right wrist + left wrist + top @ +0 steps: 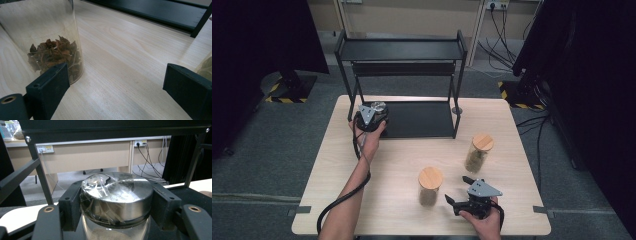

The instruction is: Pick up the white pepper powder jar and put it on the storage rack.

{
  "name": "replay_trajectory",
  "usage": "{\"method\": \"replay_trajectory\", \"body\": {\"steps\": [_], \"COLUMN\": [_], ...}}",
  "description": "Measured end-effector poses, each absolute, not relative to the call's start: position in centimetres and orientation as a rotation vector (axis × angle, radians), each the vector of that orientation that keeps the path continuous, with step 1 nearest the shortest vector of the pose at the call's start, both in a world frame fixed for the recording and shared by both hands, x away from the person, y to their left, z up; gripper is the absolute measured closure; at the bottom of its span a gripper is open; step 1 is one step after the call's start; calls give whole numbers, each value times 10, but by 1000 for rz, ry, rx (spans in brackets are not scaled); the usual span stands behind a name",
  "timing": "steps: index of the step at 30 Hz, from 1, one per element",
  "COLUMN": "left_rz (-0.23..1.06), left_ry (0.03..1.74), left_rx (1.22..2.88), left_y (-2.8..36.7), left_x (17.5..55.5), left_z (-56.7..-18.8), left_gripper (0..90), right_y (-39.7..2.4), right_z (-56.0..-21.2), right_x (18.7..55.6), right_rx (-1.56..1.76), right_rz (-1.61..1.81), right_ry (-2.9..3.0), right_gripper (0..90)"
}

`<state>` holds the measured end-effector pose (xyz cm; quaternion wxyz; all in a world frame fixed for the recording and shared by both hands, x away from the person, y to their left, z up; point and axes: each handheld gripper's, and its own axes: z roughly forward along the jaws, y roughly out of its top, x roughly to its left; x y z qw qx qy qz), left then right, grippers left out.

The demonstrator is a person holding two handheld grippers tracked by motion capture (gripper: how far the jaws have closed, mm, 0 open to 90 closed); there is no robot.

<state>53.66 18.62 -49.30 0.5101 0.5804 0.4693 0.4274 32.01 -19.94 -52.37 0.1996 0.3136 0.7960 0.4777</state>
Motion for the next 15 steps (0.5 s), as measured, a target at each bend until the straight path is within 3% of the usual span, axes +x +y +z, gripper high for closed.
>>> {"method": "replay_trajectory", "body": {"steps": [15], "left_rz": [1016], "left_ry": [1137], "left_rx": [1410], "left_y": [183], "left_x": [542], "left_z": [-511], "left_gripper": [345], "right_y": [-199], "right_z": [-524], "right_x": [320], "right_rx": [875], "right_rz": [1334], "right_ry": [2227], "right_gripper": [69]}}
